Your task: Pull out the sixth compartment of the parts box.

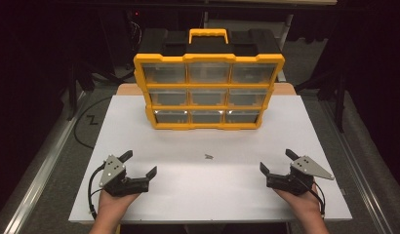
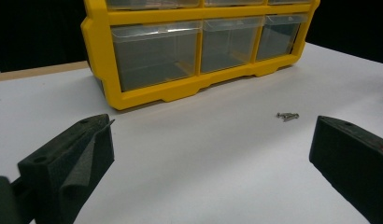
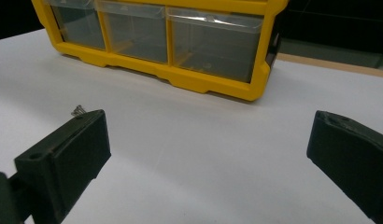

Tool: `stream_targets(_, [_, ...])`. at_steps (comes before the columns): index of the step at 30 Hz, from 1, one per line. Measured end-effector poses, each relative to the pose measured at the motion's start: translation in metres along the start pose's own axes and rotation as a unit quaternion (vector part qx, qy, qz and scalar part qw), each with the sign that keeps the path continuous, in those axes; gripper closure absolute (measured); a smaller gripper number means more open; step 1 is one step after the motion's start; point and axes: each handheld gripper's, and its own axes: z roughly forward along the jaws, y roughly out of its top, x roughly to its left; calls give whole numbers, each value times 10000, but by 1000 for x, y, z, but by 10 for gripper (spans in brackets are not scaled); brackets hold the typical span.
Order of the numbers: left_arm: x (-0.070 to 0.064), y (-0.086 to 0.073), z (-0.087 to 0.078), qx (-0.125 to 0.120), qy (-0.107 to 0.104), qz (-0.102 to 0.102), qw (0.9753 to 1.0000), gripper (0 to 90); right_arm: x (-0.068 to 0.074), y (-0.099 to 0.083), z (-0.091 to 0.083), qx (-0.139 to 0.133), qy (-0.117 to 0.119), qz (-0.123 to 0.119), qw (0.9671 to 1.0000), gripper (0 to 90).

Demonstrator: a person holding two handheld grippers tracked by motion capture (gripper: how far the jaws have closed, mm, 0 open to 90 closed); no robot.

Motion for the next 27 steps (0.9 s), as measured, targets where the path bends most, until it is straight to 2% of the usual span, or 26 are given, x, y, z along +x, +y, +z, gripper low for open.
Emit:
stream_targets(3, [0, -1, 1, 11, 10, 6, 10000, 8, -1, -1, -1, 38, -20, 10, 10000, 8])
stream_targets(4, [0, -1, 3, 28, -54, -68, 10000, 11, -3, -2, -1, 30, -24, 13, 10000, 8])
stream_targets(9, [0, -2, 3, 39, -47, -12, 10000, 11, -4, -3, -1, 42, -83, 83, 9999, 8])
stream_targets(13, [0, -2, 4, 43, -45, -6, 10000, 11, -4, -3, 0, 65, -74, 5, 10000, 8])
stream_targets(27, [1, -3, 5, 134, -92, -28, 9999, 8, -4, -4, 1, 80, -65, 0, 9999, 8])
